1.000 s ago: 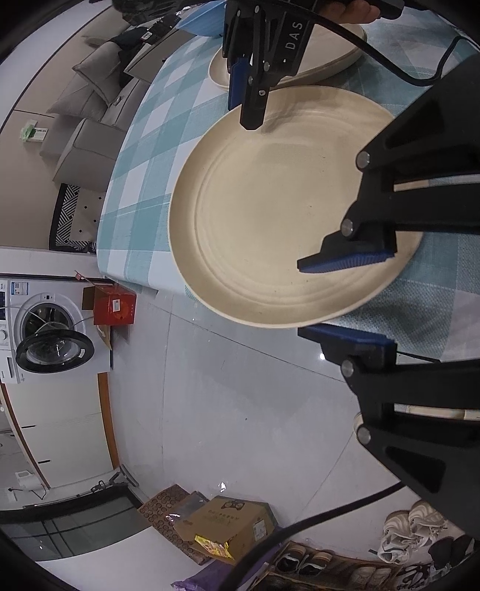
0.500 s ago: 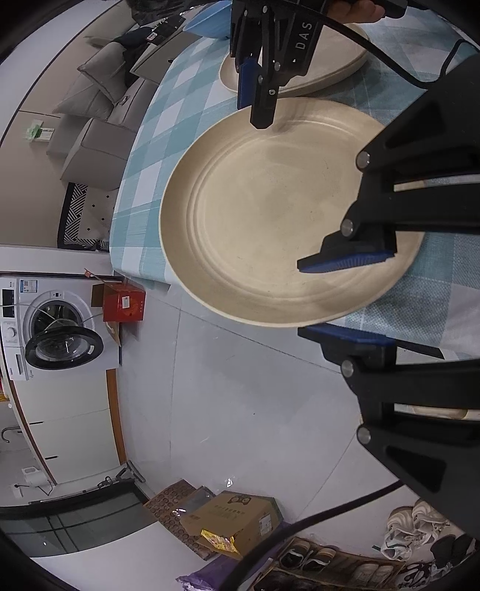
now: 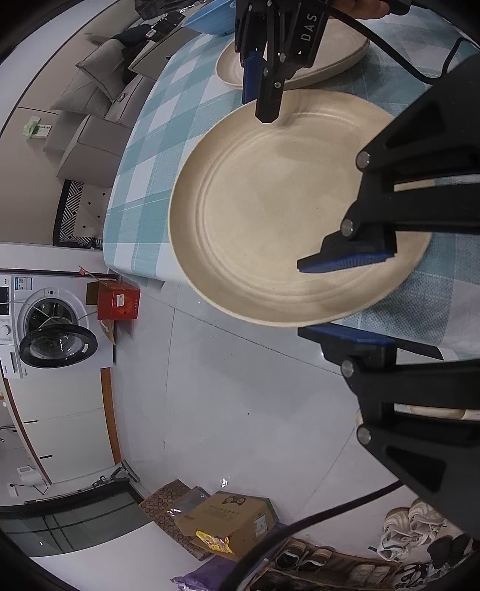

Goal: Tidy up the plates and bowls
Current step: 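Lift the gripped cream plate and carry it over the stacked plates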

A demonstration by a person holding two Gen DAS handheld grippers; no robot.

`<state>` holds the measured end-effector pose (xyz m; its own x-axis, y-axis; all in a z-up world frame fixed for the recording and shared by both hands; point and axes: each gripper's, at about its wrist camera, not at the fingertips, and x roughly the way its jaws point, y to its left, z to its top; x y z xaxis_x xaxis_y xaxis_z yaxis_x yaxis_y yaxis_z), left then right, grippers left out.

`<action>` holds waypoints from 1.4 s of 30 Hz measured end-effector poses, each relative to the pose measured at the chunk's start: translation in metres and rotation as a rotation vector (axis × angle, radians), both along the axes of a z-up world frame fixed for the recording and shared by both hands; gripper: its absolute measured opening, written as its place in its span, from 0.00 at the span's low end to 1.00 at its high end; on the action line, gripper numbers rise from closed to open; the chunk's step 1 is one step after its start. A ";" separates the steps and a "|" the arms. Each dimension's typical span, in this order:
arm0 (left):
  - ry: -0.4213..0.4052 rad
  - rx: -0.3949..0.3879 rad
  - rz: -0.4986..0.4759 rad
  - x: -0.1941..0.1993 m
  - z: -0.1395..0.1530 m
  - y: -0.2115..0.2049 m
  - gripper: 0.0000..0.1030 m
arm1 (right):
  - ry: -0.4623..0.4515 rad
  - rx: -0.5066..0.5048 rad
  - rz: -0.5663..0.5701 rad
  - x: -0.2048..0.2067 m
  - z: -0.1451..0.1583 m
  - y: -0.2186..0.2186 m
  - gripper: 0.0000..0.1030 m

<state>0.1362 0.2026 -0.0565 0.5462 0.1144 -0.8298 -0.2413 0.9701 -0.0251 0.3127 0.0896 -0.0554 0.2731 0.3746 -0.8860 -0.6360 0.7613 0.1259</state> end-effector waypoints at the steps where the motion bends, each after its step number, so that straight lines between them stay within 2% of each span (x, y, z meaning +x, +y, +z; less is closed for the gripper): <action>1: 0.003 0.001 0.002 0.001 -0.002 0.001 0.25 | 0.013 0.001 0.001 0.001 -0.003 0.001 0.30; 8: 0.018 -0.006 0.006 0.004 -0.014 0.005 0.25 | 0.019 0.003 0.014 -0.004 -0.007 0.002 0.30; 12: 0.021 -0.005 -0.005 0.002 -0.017 0.003 0.25 | 0.069 0.021 0.005 -0.002 -0.016 -0.002 0.30; 15: 0.024 -0.003 -0.008 0.001 -0.018 0.003 0.25 | 0.046 0.006 0.010 -0.007 -0.016 0.000 0.30; 19: 0.031 0.006 -0.002 0.000 -0.017 0.002 0.25 | 0.063 -0.002 0.011 -0.010 -0.016 0.002 0.32; 26: 0.042 0.077 -0.011 0.000 -0.012 -0.006 0.25 | 0.071 -0.018 0.012 -0.013 -0.013 0.006 0.32; 31: 0.036 0.074 -0.014 0.000 -0.008 -0.004 0.25 | 0.091 -0.001 0.000 -0.011 -0.010 0.003 0.32; 42: 0.014 0.059 -0.015 0.000 0.001 -0.001 0.25 | 0.074 0.013 0.002 -0.015 0.001 -0.003 0.32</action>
<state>0.1361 0.2015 -0.0552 0.5364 0.1551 -0.8296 -0.2271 0.9732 0.0351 0.2978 0.0862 -0.0542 0.2060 0.3868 -0.8988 -0.6264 0.7578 0.1826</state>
